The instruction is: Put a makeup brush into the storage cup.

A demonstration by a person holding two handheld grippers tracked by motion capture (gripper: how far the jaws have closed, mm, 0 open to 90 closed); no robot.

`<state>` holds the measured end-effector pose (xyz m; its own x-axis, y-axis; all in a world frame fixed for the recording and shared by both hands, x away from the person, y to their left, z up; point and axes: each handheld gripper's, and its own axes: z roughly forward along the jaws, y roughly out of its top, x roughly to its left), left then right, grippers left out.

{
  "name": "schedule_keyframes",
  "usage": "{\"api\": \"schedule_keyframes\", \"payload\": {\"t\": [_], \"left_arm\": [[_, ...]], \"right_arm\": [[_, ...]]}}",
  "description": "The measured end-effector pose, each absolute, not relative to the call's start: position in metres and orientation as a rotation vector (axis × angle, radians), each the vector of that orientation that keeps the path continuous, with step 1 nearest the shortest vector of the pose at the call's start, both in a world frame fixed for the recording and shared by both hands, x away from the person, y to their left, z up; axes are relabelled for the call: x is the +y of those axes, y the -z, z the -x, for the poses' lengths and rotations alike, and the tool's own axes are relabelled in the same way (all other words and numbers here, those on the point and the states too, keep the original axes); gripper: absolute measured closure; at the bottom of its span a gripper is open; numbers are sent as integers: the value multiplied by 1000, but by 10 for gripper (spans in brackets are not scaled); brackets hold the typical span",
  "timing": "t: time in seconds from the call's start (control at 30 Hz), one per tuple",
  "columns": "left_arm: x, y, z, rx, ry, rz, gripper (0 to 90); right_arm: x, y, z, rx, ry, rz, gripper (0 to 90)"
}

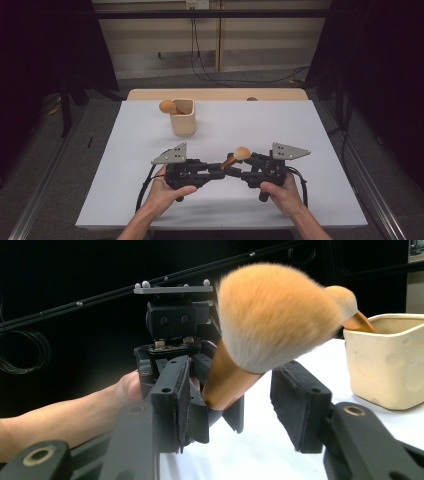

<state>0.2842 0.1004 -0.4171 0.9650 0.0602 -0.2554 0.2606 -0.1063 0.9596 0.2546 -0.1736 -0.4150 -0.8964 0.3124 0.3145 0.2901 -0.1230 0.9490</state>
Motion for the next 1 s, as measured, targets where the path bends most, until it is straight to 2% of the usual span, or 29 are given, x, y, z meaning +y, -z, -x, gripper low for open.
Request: {"api": "schedule_keyframes", "payload": {"t": [0.57, 1.0], "left_arm": [[96, 419, -284, 237, 185, -1674, 742], [96, 419, -285, 234, 191, -1653, 735]], "right_arm": [[-173, 414, -258, 2043, -2300, -731, 666], [-173, 417, -260, 2047, -2371, -755, 723]]}}
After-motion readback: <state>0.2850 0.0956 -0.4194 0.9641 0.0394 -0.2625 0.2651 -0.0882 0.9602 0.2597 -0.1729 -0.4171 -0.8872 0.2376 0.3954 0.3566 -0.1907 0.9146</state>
